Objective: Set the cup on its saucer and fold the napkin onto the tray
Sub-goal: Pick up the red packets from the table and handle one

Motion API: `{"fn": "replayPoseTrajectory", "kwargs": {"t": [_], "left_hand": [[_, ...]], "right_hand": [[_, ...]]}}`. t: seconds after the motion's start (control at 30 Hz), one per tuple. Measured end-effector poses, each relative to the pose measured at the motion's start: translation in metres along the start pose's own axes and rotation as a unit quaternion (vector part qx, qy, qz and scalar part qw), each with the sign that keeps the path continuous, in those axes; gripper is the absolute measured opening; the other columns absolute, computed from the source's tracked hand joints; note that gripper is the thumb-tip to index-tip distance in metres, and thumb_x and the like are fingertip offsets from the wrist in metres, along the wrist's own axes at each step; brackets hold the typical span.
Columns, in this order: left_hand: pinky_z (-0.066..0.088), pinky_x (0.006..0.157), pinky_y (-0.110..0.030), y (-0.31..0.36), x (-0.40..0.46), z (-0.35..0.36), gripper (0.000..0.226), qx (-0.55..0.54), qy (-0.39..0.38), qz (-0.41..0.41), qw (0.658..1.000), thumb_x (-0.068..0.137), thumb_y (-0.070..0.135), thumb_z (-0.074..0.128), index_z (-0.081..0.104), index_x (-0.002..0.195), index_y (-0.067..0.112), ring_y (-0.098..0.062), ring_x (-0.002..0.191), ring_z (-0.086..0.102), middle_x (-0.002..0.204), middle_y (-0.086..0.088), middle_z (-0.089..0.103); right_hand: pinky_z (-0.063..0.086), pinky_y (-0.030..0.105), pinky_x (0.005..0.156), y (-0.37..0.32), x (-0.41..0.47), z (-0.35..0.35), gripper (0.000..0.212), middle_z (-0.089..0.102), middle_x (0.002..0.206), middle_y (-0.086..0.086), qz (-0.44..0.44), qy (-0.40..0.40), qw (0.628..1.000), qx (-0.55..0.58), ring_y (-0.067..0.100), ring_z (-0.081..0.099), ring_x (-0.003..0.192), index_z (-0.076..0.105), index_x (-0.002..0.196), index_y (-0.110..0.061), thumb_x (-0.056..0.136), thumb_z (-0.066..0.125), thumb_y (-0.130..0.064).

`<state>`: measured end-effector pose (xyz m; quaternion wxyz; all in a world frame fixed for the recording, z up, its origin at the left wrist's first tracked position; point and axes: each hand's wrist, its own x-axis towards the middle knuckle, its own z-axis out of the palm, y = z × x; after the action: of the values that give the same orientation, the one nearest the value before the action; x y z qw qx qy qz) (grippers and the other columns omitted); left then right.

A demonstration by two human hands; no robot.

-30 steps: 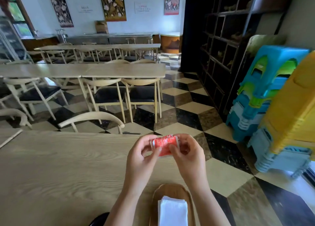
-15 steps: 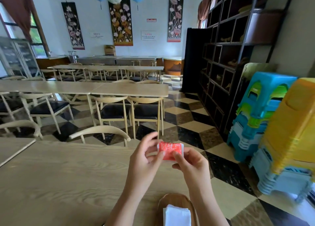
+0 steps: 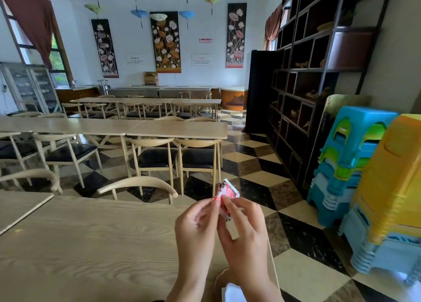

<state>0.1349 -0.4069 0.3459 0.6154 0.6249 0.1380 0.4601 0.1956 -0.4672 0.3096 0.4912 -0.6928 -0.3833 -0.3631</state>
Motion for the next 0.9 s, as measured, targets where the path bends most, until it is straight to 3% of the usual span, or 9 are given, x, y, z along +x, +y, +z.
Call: {"fn": "replayPoseTrajectory", "kwargs": {"t": [0.1,0.2,0.27,0.37,0.47,0.53,0.7,0.9], "left_hand": [[0.047,0.063,-0.008,-0.002,0.011,-0.015,0.025,0.026,-0.01,-0.006,1.0,0.082,0.003,0.063,0.07,0.074,0.026,0.0,0.069,0.067,0.07,0.01,0.074],[0.047,0.063,-0.007,0.001,0.022,-0.032,0.023,0.075,-0.081,-0.014,0.994,0.08,0.006,0.065,0.067,0.078,0.029,0.002,0.075,0.068,0.075,0.017,0.073],[0.047,0.062,-0.006,0.005,0.025,-0.039,0.022,0.101,-0.129,-0.022,0.986,0.081,0.008,0.065,0.065,0.079,0.03,0.004,0.076,0.067,0.071,0.024,0.071],[0.048,0.063,-0.007,0.009,0.03,-0.045,0.02,0.107,-0.172,-0.035,0.979,0.082,0.008,0.064,0.066,0.078,0.028,0.004,0.076,0.067,0.072,0.022,0.072],[0.05,0.067,-0.011,0.005,0.032,-0.046,0.016,0.112,-0.205,-0.043,0.971,0.083,0.01,0.064,0.068,0.08,0.025,0.0,0.079,0.067,0.078,0.015,0.074],[0.047,0.062,-0.009,0.002,0.031,-0.045,0.016,0.111,-0.204,-0.039,0.972,0.084,0.009,0.062,0.068,0.081,0.024,0.002,0.074,0.066,0.076,0.016,0.073],[0.042,0.054,-0.007,-0.004,0.028,-0.042,0.019,0.091,-0.173,-0.047,0.98,0.086,0.008,0.06,0.066,0.08,0.025,0.006,0.064,0.062,0.069,0.016,0.072],[0.045,0.056,-0.012,-0.019,0.02,-0.04,0.014,0.015,-0.13,-0.07,0.989,0.077,0.017,0.071,0.069,0.089,0.023,-0.002,0.073,0.065,0.081,0.006,0.074]], "right_hand": [[0.035,0.02,0.088,-0.005,-0.002,-0.005,0.038,0.053,0.108,-0.009,0.029,-0.012,0.999,0.015,0.002,0.047,0.102,0.058,0.118,-0.022,0.081,0.058,-0.031],[0.039,0.028,0.089,-0.003,0.007,-0.017,0.041,0.05,0.109,-0.019,0.131,0.005,0.991,0.031,-0.007,0.044,0.103,0.056,0.119,-0.025,0.083,0.051,-0.044],[0.047,0.031,0.088,0.001,0.018,-0.025,0.04,0.055,0.106,-0.026,0.212,-0.065,0.971,0.093,-0.009,0.05,0.102,0.059,0.114,-0.029,0.082,0.055,-0.051],[0.054,0.036,0.085,0.008,0.028,-0.033,0.016,0.072,0.09,-0.009,0.294,-0.177,0.918,0.201,0.003,0.065,0.09,0.07,0.096,-0.023,0.083,0.063,-0.03],[0.054,0.028,0.074,0.007,0.027,-0.04,0.011,0.075,0.082,0.003,0.323,-0.173,0.883,0.292,0.013,0.069,0.078,0.072,0.086,-0.011,0.084,0.063,-0.017],[0.052,0.022,0.07,0.006,0.025,-0.042,0.016,0.074,0.08,0.007,0.343,-0.169,0.862,0.332,0.014,0.068,0.077,0.07,0.081,-0.005,0.082,0.062,-0.019],[0.051,0.033,0.07,0.006,0.02,-0.036,0.019,0.071,0.07,0.008,0.339,-0.149,0.877,0.305,0.015,0.065,0.07,0.069,0.064,-0.016,0.077,0.063,-0.029],[0.046,0.012,0.054,0.004,0.015,-0.024,0.02,0.067,0.056,-0.005,0.372,-0.059,0.877,0.3,0.001,0.059,0.055,0.067,0.066,-0.009,0.085,0.06,-0.007]]}}
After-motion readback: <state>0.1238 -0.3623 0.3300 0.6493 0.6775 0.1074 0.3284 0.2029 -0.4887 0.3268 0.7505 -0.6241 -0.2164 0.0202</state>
